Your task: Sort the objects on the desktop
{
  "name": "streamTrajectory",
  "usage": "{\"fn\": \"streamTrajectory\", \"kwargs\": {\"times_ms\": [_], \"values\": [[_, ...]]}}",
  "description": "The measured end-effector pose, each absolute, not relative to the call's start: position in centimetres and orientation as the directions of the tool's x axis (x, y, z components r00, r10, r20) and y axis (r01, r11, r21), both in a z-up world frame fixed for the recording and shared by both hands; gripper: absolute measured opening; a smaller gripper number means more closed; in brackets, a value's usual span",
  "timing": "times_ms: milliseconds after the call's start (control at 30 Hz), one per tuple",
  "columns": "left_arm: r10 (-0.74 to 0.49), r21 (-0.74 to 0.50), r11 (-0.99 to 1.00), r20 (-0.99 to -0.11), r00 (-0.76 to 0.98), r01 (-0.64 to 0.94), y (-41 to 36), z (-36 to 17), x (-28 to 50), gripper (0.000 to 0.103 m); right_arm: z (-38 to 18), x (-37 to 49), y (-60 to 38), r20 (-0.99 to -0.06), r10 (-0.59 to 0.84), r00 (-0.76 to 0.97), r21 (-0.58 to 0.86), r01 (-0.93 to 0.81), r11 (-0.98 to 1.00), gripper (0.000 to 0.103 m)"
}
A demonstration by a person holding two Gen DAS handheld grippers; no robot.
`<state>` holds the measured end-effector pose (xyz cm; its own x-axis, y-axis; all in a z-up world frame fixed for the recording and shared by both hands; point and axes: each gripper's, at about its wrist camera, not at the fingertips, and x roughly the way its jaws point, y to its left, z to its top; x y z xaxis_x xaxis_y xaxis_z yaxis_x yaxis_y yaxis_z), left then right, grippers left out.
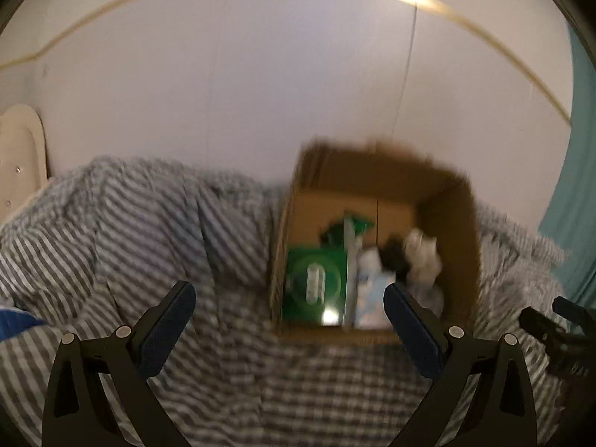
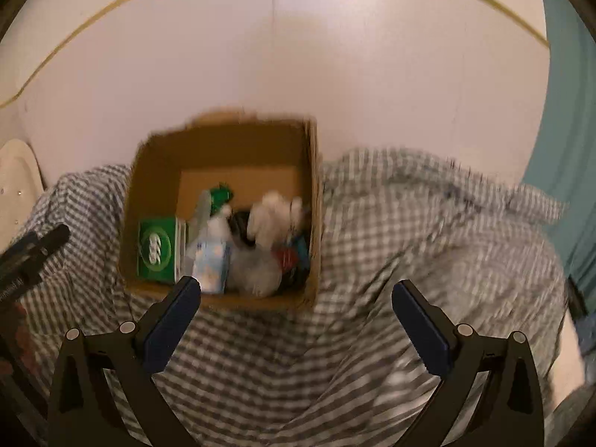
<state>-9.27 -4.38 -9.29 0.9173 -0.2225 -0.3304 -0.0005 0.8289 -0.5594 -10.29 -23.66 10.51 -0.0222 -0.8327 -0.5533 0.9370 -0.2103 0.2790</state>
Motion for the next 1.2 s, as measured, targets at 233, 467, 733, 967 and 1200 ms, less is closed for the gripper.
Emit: {"fn": "streamTrajectory", "kwargs": {"times_ms": [233,467,733,967,1200], "values": [[-0.178,-0.510,0.860,-0.295,0.939,0.003,-5.2,-8.2,-8.6,0.103,9.6,-8.9,-25.8,-0.561,-0.828,-0.017,0.239,0.954,-0.182,0.102],[-0.193,-0.511,0.860,-0.338,0.921,-0.007,-6.8,-9.6,-7.4,0.103,9.1,-9.1,-25.9,-0.555,-0.831,-0.041,0.245,0.946,-0.210,0.102],[-0.185,-0.501,0.866,-0.317,0.930,0.001,-7.6,-9.4,-7.9,0.103,8.5,-8.7,-25.9,-0.563,-0.825,-0.050,0.238,0.946,-0.220,0.102],[-0.186,-0.518,0.855,-0.319,0.929,-0.007,-7.6,-9.6,-7.8,0.103,8.5,-8.6,-25.9,-0.557,-0.829,-0.046,0.243,0.946,-0.215,0.102],[-0.190,-0.515,0.857,-0.312,0.931,0.002,-8.1,-9.6,-7.8,0.103,8.4,-8.3,-25.9,-0.553,-0.832,-0.047,0.238,0.948,-0.212,0.102]]}}
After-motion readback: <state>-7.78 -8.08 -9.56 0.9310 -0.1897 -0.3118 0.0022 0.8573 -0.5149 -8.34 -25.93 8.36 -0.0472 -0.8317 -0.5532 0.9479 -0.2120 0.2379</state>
